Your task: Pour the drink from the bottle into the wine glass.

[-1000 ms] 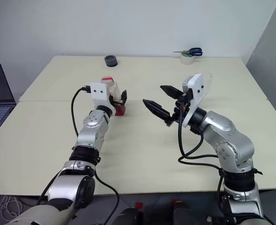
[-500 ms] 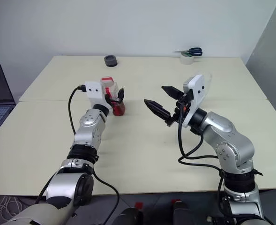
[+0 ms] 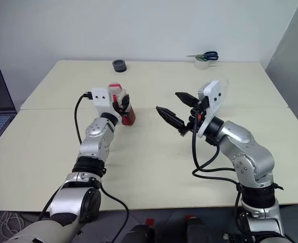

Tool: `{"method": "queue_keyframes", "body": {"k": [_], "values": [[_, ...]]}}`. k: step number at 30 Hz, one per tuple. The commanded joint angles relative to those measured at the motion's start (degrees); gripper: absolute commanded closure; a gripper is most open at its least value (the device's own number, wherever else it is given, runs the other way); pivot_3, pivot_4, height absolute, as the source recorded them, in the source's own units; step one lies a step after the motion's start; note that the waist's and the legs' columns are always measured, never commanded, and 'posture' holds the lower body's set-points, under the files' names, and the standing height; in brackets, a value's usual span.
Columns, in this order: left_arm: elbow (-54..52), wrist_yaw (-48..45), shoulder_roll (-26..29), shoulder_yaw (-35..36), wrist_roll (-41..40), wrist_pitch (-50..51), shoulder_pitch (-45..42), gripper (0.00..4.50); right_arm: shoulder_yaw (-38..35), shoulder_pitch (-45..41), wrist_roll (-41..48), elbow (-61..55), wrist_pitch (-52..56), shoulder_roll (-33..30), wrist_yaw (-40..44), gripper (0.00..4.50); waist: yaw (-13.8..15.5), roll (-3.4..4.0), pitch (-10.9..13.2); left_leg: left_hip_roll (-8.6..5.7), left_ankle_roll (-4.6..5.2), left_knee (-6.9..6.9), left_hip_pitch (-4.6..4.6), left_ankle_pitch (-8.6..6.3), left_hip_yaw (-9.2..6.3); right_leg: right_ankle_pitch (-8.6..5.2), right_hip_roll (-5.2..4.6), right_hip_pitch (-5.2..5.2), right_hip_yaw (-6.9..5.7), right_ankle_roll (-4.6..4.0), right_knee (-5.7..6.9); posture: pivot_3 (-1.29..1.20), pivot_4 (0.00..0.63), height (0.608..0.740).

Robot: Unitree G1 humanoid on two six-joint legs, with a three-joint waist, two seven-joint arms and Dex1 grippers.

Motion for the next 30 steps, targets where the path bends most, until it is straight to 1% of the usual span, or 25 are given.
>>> {"method": "queue_keyframes", "body": {"k": [1,3,7,12,16,21,30], "values": [[-7.25,-1.54,1.11,-2.23,1.42,2.52,1.33,2.74,1.33,-0.3,-3.03,-1.15,-1.25,-0.2,-1.59,0.0,-0.24,0.0,0.0,0.0,0.0,0.0,0.0,0.0,0.0,0.0,0.0,0.0,0.0,0.0,0.0,0.0,0.15,0.74],[-13.77,-5.11,1.46,-4.56,0.9,4.71,3.13,2.74,2.35,-0.96,-4.79,-1.19,-1.73,0.5,-2.77,0.0,-0.41,0.0,0.0,0.0,0.0,0.0,0.0,0.0,0.0,0.0,0.0,-0.01,0.01,0.0,0.01,0.0,0.15,0.74],[-26.19,-13.05,2.44,-9.66,-0.87,9.87,7.45,2.74,3.74,-3.7,-5.69,-0.79,-1.77,4.01,-4.87,0.0,-0.49,0.0,0.0,-0.01,0.0,-0.01,-0.04,0.0,-0.01,0.0,0.0,-0.05,0.03,0.0,0.02,0.0,0.15,0.74],[-37.69,-20.22,1.75,-11.94,-7.16,16.94,10.92,2.74,4.52,-6.27,-6.64,0.26,-1.49,6.32,-5.47,0.0,-0.56,0.01,0.0,0.01,0.0,-0.01,-0.04,0.0,-0.02,0.0,0.0,-0.05,0.04,0.0,0.02,0.0,0.15,0.74],[-41.08,-22.56,1.16,-13.57,-8.77,19.48,11.89,2.74,4.76,-7.51,-6.8,1.22,-1.1,6.89,-5.1,0.0,-0.59,0.01,0.0,0.0,0.0,0.0,-0.02,0.0,-0.01,0.0,0.0,-0.04,0.04,0.0,0.03,0.0,0.15,0.74],[-43.08,-23.74,0.73,-15.08,-8.72,20.94,12.52,2.74,4.85,-7.28,-7.64,1.76,-0.46,6.21,-4.75,0.0,-0.58,0.01,0.0,0.0,0.0,0.0,-0.02,0.0,0.0,0.0,0.01,-0.04,0.03,0.0,0.03,0.0,0.15,0.74],[-43.7,-24.93,0.63,-16.33,-8.08,20.93,13.37,2.74,6.42,-5.54,-8.23,2.04,0.93,5.07,-3.49,0.0,-0.57,0.01,0.0,0.0,0.0,0.0,-0.02,0.0,0.01,0.0,0.01,-0.04,0.04,0.0,0.02,0.0,0.15,0.74]]}}
